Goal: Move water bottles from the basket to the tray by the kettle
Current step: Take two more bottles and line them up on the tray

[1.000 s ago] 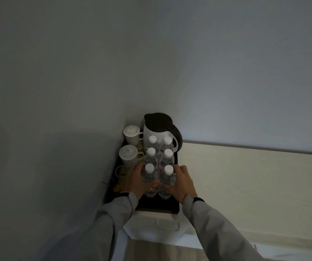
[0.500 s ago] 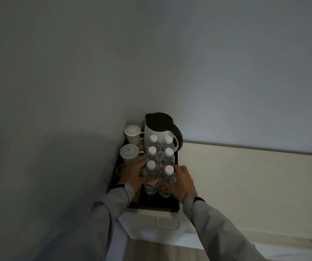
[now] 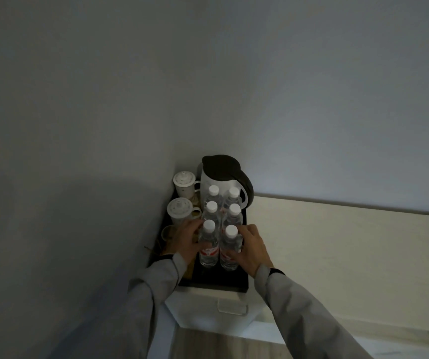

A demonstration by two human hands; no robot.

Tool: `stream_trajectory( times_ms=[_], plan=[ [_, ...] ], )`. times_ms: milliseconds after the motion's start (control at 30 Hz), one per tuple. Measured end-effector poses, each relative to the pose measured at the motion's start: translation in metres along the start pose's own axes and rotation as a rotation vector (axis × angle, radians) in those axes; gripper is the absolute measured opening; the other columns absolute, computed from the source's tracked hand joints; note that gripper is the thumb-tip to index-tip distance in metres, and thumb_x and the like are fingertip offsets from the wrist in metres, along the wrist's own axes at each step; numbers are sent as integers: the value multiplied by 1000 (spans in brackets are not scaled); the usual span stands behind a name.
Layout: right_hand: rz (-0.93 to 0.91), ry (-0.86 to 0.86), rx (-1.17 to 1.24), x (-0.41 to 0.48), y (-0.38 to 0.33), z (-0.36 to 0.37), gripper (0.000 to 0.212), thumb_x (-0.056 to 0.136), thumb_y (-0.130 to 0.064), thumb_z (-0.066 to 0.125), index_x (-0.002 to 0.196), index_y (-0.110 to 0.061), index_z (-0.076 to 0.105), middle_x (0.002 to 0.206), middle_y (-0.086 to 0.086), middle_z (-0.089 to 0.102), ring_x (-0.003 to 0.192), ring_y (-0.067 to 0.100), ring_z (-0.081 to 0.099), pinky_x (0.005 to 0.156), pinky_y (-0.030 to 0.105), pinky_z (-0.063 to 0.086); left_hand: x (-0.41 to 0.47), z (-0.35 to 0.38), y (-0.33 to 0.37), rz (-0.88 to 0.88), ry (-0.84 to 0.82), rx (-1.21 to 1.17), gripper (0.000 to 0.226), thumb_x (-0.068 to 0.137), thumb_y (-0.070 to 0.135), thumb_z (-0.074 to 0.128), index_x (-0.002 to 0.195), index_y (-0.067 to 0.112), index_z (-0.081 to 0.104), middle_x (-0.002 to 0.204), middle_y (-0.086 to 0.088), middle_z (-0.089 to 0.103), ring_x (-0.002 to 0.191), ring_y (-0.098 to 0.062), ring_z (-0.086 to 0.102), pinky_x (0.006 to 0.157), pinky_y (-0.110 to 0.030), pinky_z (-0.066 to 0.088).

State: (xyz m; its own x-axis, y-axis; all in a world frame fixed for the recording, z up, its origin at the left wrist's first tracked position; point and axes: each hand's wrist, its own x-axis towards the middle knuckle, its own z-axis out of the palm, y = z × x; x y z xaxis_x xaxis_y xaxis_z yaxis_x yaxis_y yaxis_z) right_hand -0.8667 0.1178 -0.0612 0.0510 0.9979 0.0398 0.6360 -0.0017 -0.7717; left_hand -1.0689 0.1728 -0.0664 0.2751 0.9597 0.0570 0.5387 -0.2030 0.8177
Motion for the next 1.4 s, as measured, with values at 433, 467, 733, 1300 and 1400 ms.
stream_trajectory(
  times_ms=[433,467,733,1300,1400],
  plan=[
    [24,-48,57,9,7,-3,53,82,-32,77,131,-24,58,114,15,53,100,16,42,90,29,43,-2,-1,3,7,-24,47,67,74,17,83,134,14,54,133,-15,55,123,-29,54,102,-44,48],
    [17,-50,61,10,6,-4,53,82,-31,78,131,-23,59,114,15,53,101,16,43,91,31,45,-2,-1,3,0,-24,45,67,74,16,83,134,13,54,133,-15,55,123,-29,54,102,-44,48],
    [-28,-57,91,6,10,-7,56,83,-27,78,134,-19,56,117,15,52,111,21,45,96,30,45,0,2,0,-19,-42,17,68,74,14,83,135,16,53,134,-12,53,123,-28,55,102,-48,50],
    [99,2,128,-1,-2,0,57,83,-38,76,133,-31,51,110,10,54,106,31,58,95,43,51,1,3,0,-59,-26,-27,70,74,21,84,136,16,51,135,-13,56,122,-28,57,101,-50,50],
    [108,17,145,-3,-2,2,55,83,-38,76,132,-33,52,109,9,53,105,31,59,95,43,52,3,2,-3,-57,-36,-35,70,73,13,85,135,10,52,134,-15,56,121,-29,57,100,-51,51]
  ],
)
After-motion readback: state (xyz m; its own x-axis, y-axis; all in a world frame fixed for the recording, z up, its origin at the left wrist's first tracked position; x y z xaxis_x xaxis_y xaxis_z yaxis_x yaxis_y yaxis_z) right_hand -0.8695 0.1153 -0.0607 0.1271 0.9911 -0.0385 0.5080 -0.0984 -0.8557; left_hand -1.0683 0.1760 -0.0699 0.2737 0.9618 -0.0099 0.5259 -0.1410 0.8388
